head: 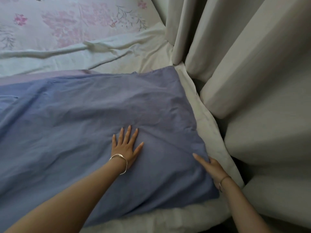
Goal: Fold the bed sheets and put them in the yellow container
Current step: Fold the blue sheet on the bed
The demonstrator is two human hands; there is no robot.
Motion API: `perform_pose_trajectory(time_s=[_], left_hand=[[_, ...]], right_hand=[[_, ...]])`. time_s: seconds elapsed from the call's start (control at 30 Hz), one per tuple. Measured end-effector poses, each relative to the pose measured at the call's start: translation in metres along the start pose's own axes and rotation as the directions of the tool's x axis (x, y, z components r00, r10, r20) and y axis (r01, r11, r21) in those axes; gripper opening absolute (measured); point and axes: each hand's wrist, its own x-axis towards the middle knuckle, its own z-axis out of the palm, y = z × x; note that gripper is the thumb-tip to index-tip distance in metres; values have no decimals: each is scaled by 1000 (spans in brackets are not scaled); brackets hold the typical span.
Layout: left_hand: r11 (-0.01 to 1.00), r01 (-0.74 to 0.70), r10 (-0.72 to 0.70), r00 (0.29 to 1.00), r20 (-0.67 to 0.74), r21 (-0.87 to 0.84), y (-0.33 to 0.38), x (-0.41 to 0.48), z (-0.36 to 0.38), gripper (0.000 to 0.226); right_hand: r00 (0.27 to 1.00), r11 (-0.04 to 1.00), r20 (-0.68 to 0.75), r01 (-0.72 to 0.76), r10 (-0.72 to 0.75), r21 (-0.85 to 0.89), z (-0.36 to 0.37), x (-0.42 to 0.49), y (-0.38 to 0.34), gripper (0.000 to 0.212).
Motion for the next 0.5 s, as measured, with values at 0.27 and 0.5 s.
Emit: perform_pose_trajectory(time_s=[0.27,0.5], left_hand=[[1000,14,-14,1000,0,5,-1,2,5,103],[1000,22,-22,1000,2,0,2,1,4,82]], right_hand=[[995,992,102,33,-20,-125,28,4,-29,52],[981,993,193,51,-30,-105,51,-4,-29,40]])
